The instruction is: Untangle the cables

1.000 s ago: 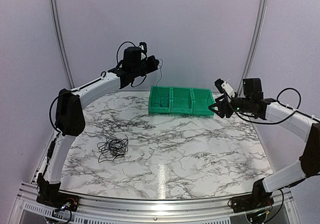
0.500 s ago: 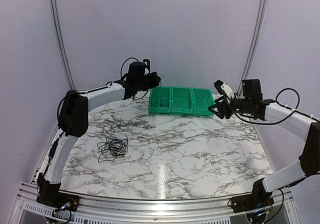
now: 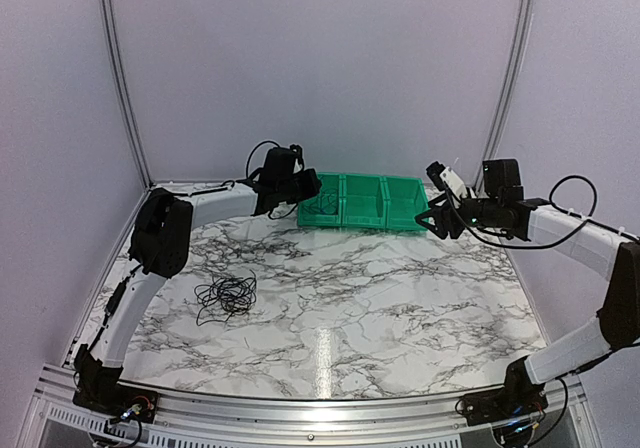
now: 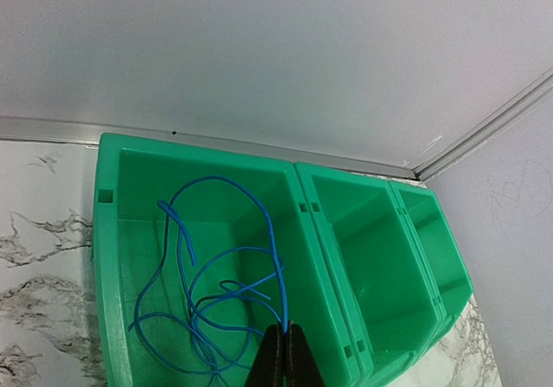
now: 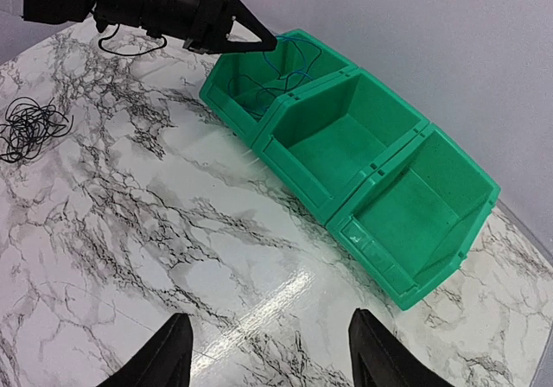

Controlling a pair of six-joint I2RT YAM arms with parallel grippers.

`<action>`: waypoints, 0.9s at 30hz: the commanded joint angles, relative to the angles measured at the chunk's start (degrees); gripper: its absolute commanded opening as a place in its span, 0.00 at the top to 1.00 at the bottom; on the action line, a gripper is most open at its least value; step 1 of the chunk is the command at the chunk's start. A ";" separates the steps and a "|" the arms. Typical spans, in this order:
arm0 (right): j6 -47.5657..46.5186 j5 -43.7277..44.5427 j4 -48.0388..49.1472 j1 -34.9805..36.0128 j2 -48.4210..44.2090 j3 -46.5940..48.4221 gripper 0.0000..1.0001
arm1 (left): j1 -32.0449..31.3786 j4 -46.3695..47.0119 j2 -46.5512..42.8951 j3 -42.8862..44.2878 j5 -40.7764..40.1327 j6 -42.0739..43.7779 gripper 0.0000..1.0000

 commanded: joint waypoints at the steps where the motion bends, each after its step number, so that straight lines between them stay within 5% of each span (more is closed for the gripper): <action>1: -0.75 -0.83 0.57 -0.38 0.64 0.04 0.38 | -0.21 1.94 1.23 0.99 1.45 -0.46 1.00; 11: -1.08 -1.00 0.31 -0.37 0.20 0.04 0.38 | -0.21 3.05 -7.90 -8.30 -0.59 1.75 0.70; 27: -2.80 -2.39 0.11 -0.37 -0.55 -0.53 0.38 | -1.24 3.57 -33.06 -37.29 -4.60 11.82 0.62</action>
